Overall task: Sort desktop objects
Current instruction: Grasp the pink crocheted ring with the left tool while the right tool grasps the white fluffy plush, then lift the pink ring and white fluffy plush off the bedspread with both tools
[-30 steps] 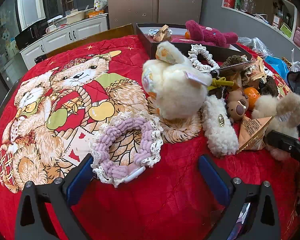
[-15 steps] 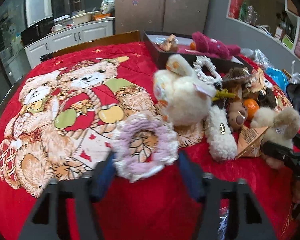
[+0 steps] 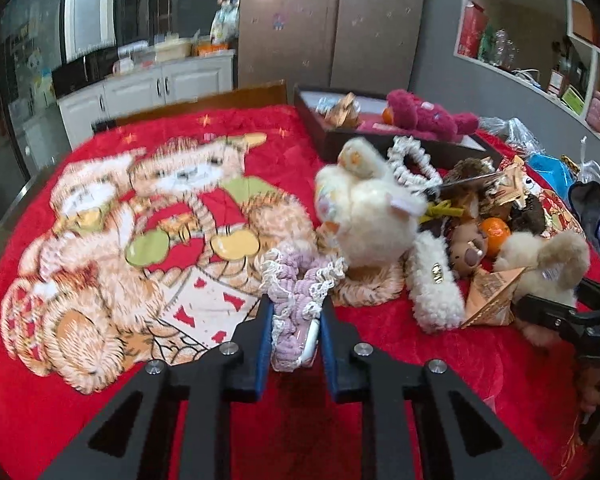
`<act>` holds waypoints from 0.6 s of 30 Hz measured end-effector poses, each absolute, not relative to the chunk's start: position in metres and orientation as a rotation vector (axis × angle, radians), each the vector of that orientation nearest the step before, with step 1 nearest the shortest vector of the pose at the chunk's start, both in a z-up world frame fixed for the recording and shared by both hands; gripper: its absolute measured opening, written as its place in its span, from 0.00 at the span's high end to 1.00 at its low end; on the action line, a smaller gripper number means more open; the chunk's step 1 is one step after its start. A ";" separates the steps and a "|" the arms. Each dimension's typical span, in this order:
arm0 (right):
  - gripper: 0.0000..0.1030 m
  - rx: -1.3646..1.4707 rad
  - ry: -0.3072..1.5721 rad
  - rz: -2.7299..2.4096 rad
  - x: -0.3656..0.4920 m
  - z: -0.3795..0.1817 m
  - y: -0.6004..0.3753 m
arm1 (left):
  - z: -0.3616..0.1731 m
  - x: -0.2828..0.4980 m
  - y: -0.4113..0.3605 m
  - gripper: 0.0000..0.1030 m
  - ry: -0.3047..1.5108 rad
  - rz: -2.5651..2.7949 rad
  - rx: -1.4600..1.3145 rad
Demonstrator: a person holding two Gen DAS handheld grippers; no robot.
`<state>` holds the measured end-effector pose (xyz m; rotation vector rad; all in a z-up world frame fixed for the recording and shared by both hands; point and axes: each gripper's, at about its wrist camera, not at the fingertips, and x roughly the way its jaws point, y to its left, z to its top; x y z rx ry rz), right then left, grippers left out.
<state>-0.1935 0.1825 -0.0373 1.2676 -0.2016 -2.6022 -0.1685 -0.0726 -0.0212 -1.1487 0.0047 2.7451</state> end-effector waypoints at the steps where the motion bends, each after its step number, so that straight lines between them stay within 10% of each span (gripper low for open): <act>1: 0.16 1.264 -0.209 -2.601 -0.193 -0.037 0.183 | -0.018 -0.164 -0.070 0.79 0.028 2.761 -1.113; 18: 0.45 1.085 -0.132 -2.695 -0.163 -0.012 0.178 | 0.004 -0.137 -0.064 0.78 0.102 2.853 -0.850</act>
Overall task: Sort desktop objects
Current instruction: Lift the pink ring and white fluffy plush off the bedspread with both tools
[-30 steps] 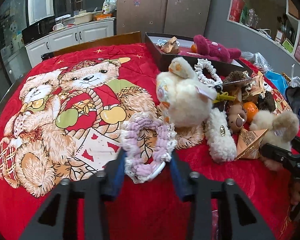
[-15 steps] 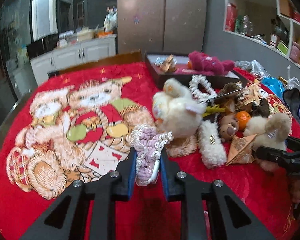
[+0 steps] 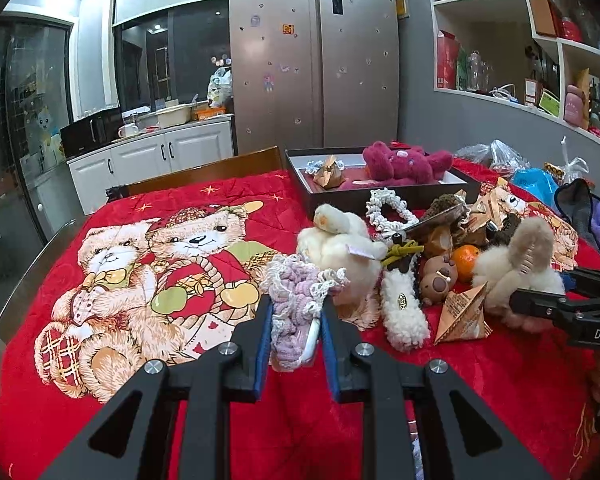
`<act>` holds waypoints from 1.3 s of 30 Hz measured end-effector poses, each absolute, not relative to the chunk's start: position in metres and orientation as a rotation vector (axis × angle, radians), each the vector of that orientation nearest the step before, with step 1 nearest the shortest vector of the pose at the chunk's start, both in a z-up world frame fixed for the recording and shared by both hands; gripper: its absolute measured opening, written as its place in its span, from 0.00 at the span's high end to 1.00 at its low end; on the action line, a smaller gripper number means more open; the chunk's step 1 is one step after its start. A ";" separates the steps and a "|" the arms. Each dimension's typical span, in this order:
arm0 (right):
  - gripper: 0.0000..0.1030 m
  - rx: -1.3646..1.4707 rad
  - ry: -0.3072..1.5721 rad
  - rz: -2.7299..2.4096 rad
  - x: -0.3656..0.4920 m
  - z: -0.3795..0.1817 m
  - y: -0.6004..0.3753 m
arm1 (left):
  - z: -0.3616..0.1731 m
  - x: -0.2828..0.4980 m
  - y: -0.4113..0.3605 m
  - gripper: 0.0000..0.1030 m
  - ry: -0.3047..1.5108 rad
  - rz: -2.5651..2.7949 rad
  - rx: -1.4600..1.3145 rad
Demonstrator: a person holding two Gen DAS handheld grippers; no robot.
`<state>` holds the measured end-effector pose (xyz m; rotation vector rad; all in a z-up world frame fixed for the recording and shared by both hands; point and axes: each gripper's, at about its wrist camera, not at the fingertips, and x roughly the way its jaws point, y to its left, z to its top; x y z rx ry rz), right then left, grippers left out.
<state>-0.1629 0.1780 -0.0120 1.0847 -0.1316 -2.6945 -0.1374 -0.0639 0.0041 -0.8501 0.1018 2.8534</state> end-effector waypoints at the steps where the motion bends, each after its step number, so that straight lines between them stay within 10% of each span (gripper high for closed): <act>1: 0.46 1.084 -0.151 -2.688 -0.162 -0.011 0.181 | 0.005 -0.136 -0.064 0.78 0.097 2.854 -0.838; 22: 0.74 0.996 -0.211 -2.663 -0.151 0.011 0.191 | 0.011 -0.124 -0.058 0.78 0.126 2.840 -0.732; 30: 0.70 0.989 -0.281 -2.598 -0.152 0.006 0.197 | 0.009 -0.126 -0.059 0.78 0.112 2.835 -0.747; 34: 0.43 0.918 -0.307 -2.569 -0.146 0.017 0.197 | 0.009 -0.127 -0.060 0.78 0.097 2.832 -0.759; 39: 0.37 0.980 -0.068 -2.610 -0.146 0.006 0.172 | 0.009 -0.127 -0.058 0.78 0.111 2.827 -0.761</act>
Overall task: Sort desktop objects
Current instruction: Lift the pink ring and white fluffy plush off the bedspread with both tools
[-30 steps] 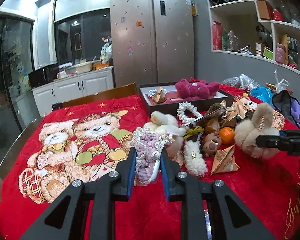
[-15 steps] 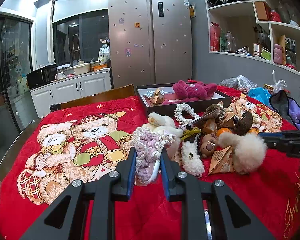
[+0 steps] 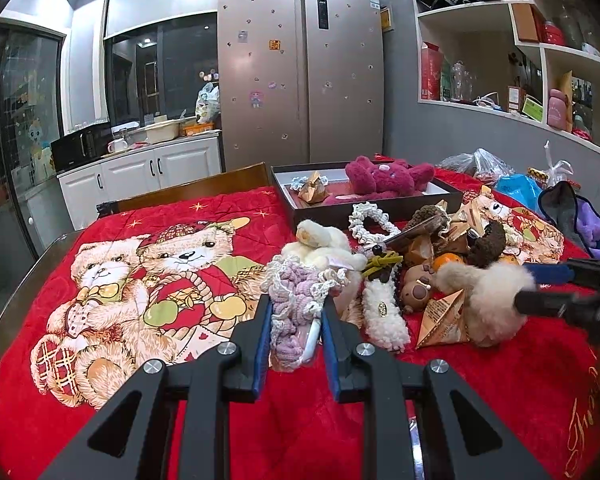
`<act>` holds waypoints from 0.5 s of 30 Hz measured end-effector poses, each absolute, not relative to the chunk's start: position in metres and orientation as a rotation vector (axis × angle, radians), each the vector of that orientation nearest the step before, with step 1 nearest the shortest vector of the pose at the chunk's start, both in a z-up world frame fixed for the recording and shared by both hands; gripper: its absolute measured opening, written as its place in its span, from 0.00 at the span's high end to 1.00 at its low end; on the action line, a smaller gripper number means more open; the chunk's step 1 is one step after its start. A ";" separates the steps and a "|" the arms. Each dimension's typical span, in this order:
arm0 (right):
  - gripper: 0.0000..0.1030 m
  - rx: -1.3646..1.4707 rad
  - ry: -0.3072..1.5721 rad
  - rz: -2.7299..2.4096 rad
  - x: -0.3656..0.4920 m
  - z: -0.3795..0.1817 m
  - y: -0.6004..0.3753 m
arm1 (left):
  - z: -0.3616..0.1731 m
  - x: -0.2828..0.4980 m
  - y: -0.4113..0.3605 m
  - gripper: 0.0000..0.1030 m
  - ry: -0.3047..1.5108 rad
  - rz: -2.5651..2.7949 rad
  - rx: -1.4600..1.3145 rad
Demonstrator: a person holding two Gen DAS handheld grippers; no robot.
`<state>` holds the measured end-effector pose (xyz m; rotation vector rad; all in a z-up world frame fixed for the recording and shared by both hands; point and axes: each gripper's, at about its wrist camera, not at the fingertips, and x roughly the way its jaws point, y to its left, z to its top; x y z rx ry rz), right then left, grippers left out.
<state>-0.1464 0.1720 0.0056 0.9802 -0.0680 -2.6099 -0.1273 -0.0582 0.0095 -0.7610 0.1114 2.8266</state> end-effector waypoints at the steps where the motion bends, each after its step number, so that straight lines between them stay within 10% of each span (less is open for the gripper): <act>1: 0.34 0.989 -0.036 -2.614 -0.147 0.003 0.169 | 0.009 -0.127 -0.058 0.78 0.111 2.826 -0.763; 10: 0.23 1.187 0.004 -2.545 -0.171 -0.031 0.163 | 0.007 -0.133 -0.061 0.78 0.087 2.810 -0.809; 15: 0.33 1.257 -0.086 -2.561 -0.179 -0.039 0.177 | 0.007 -0.133 -0.061 0.77 0.087 2.809 -0.808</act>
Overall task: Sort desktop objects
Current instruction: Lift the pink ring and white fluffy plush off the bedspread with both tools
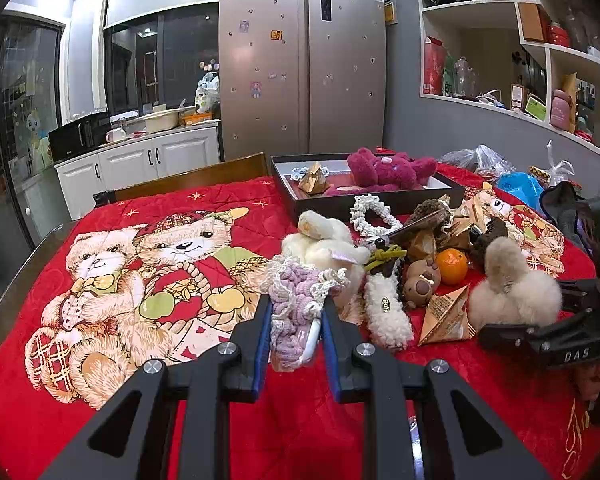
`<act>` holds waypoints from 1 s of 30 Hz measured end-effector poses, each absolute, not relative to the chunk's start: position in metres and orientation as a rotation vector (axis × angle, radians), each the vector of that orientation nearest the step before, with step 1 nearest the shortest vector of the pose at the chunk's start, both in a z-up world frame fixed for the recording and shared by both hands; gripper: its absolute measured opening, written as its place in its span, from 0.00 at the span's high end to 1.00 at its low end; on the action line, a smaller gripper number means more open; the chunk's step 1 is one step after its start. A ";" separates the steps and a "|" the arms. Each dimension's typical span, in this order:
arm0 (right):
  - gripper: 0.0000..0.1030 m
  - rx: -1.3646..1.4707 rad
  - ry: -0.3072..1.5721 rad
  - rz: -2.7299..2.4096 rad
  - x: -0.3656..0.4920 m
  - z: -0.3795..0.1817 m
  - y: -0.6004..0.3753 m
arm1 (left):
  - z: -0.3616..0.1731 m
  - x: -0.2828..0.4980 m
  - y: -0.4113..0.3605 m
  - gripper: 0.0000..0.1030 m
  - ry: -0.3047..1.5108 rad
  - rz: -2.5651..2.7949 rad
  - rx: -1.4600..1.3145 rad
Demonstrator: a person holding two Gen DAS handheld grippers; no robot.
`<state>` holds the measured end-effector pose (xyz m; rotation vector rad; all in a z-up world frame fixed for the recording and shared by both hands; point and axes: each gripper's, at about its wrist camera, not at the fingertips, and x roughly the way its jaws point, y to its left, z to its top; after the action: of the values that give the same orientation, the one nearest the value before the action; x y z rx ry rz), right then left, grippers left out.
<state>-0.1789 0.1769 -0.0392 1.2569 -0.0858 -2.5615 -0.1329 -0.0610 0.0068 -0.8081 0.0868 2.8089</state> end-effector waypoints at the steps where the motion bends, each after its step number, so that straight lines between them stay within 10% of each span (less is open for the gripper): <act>1: 0.33 1.246 -0.103 -2.561 -0.178 -0.039 0.179 | 0.007 -0.133 -0.061 0.77 0.089 2.808 -0.807; 30: 0.39 1.048 0.109 -2.717 -0.146 -0.009 0.154 | 0.007 -0.134 -0.064 0.77 0.061 2.805 -0.804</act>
<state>-0.1461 0.1542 -0.0090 1.0479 0.1089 -2.7168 -0.1339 -0.0636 0.0075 -0.8038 0.0607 2.8049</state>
